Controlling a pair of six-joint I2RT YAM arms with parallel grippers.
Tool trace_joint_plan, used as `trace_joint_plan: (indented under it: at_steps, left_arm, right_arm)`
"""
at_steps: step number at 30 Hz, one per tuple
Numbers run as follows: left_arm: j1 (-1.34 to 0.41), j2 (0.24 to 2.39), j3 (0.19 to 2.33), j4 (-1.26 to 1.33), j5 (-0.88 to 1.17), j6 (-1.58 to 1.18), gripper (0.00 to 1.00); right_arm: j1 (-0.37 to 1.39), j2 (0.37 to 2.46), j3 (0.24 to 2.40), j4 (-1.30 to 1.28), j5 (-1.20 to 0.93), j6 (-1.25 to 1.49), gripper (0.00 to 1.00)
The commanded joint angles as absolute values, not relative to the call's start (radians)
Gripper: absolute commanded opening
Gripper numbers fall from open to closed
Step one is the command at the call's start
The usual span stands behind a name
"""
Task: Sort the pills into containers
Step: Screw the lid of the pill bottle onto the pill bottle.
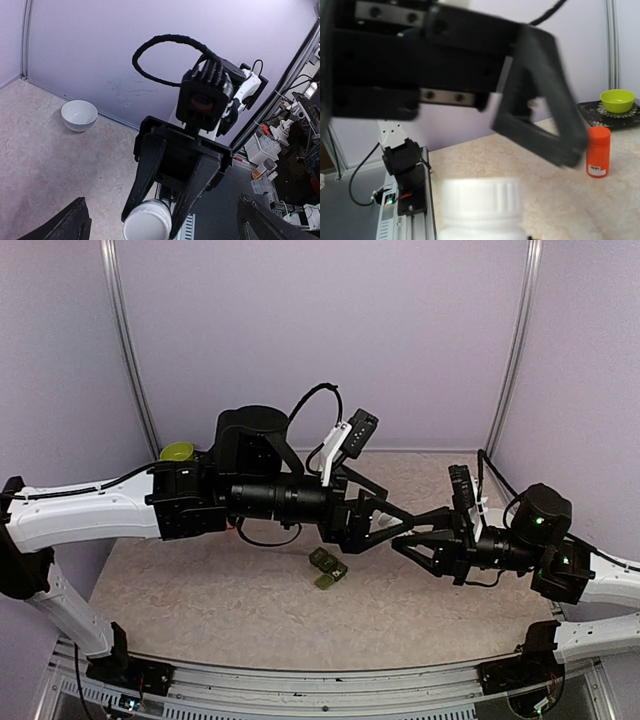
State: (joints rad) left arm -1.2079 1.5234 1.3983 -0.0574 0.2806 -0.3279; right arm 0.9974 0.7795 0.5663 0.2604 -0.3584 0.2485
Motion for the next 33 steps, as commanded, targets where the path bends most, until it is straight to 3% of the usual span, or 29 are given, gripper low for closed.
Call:
trace_joint_plan:
  at_steps: [1, 33]
  left_arm:
    - [-1.201, 1.586, 1.457, -0.041, 0.273, -0.307, 0.99]
    - [-1.145, 1.543, 1.338, -0.015, 0.233, -0.341, 0.99]
  right_arm:
    - [0.995, 0.779, 0.591, 0.306, -0.381, 0.254, 0.00]
    - [0.994, 0.680, 0.565, 0.331, -0.379, 0.259, 0.00]
